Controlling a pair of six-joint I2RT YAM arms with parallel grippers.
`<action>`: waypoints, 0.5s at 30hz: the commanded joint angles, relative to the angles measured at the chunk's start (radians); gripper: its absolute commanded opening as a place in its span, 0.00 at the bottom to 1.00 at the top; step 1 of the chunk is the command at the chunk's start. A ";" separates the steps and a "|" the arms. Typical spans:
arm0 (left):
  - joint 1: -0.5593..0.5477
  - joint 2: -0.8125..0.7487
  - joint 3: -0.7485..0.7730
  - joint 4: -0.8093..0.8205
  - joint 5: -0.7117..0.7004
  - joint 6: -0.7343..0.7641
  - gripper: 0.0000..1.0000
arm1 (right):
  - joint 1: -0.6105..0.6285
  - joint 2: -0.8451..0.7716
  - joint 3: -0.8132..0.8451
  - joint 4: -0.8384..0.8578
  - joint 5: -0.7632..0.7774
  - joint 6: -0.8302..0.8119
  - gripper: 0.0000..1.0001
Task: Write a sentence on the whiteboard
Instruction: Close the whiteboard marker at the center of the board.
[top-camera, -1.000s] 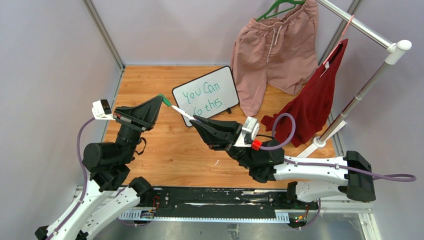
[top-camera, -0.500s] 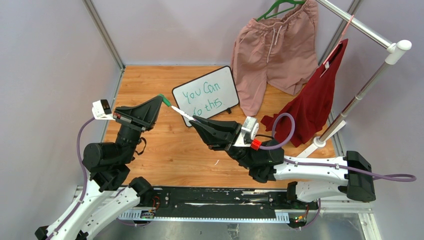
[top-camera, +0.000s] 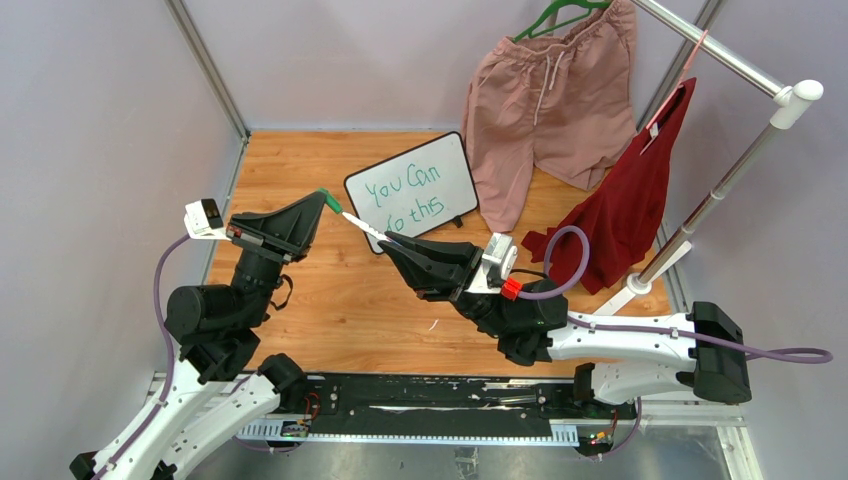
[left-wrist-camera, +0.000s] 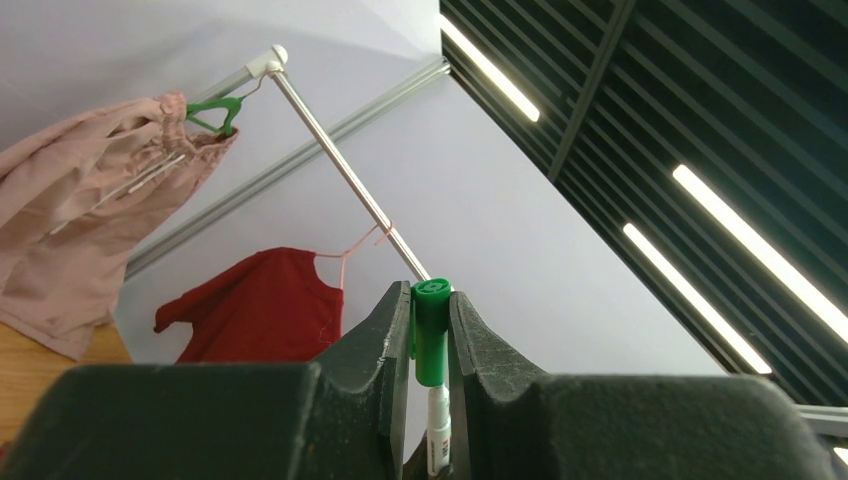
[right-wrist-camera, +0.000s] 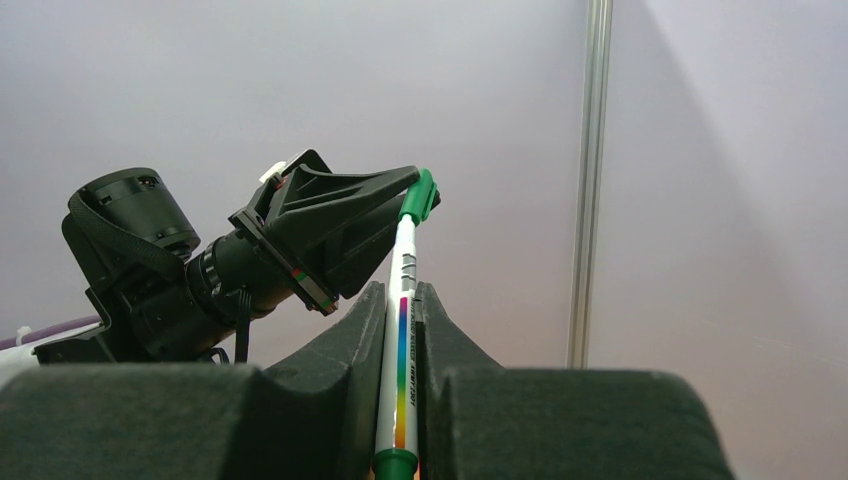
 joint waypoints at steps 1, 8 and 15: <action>-0.006 0.003 0.020 0.026 0.014 0.005 0.00 | -0.008 0.002 0.031 0.030 -0.012 0.013 0.00; -0.006 0.002 0.018 0.026 0.022 0.003 0.00 | -0.009 0.007 0.043 0.025 -0.006 0.005 0.00; -0.005 0.002 0.018 0.026 0.025 0.000 0.00 | -0.008 0.014 0.049 0.026 -0.006 0.005 0.00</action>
